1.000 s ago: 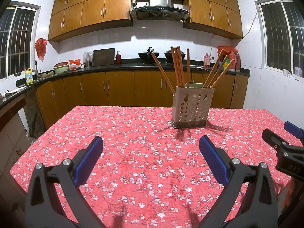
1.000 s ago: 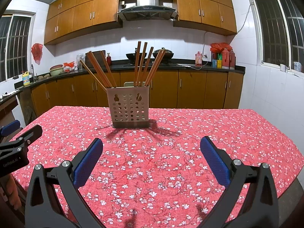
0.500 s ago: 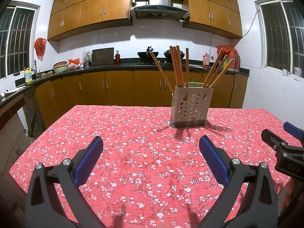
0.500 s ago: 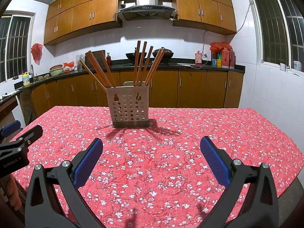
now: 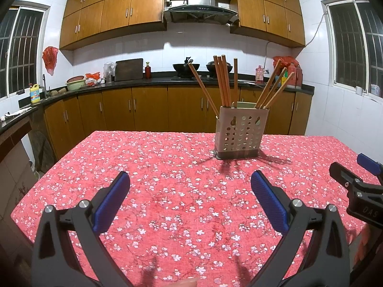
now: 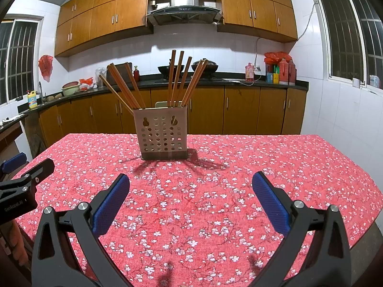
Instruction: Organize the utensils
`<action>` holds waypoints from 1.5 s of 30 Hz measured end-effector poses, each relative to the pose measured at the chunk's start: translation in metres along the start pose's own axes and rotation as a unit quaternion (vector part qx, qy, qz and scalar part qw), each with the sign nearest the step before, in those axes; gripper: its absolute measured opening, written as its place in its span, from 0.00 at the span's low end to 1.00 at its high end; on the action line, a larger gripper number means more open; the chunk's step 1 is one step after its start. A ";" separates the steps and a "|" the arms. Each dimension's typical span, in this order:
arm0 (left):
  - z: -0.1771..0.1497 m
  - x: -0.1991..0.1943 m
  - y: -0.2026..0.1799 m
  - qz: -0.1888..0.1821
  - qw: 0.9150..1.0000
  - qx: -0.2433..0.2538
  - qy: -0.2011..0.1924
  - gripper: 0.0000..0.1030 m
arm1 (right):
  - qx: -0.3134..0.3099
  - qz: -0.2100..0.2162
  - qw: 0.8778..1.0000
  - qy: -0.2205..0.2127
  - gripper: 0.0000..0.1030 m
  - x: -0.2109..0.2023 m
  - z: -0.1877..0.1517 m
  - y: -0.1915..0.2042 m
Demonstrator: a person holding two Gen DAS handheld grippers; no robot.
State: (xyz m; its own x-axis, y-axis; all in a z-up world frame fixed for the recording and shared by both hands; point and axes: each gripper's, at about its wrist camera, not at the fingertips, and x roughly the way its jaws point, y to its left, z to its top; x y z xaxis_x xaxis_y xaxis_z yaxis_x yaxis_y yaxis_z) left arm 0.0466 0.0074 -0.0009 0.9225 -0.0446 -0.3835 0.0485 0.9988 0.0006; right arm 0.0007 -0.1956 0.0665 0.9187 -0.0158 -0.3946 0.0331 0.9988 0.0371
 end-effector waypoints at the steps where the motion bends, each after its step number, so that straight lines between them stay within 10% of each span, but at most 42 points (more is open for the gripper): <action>1: 0.000 0.000 0.000 0.000 1.000 0.000 0.000 0.96 | 0.001 0.000 1.000 0.000 0.98 0.001 -0.001 0.000; 45: 0.000 0.003 0.006 -0.005 1.000 -0.002 0.010 0.96 | 0.002 0.002 1.000 0.006 0.98 0.001 -0.006 0.004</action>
State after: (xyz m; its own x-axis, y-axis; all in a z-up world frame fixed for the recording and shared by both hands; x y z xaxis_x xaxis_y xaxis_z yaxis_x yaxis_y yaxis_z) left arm 0.0492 0.0135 -0.0023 0.9137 -0.0547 -0.4026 0.0563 0.9984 -0.0080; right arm -0.0012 -0.1914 0.0606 0.9137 -0.0111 -0.4062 0.0310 0.9986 0.0426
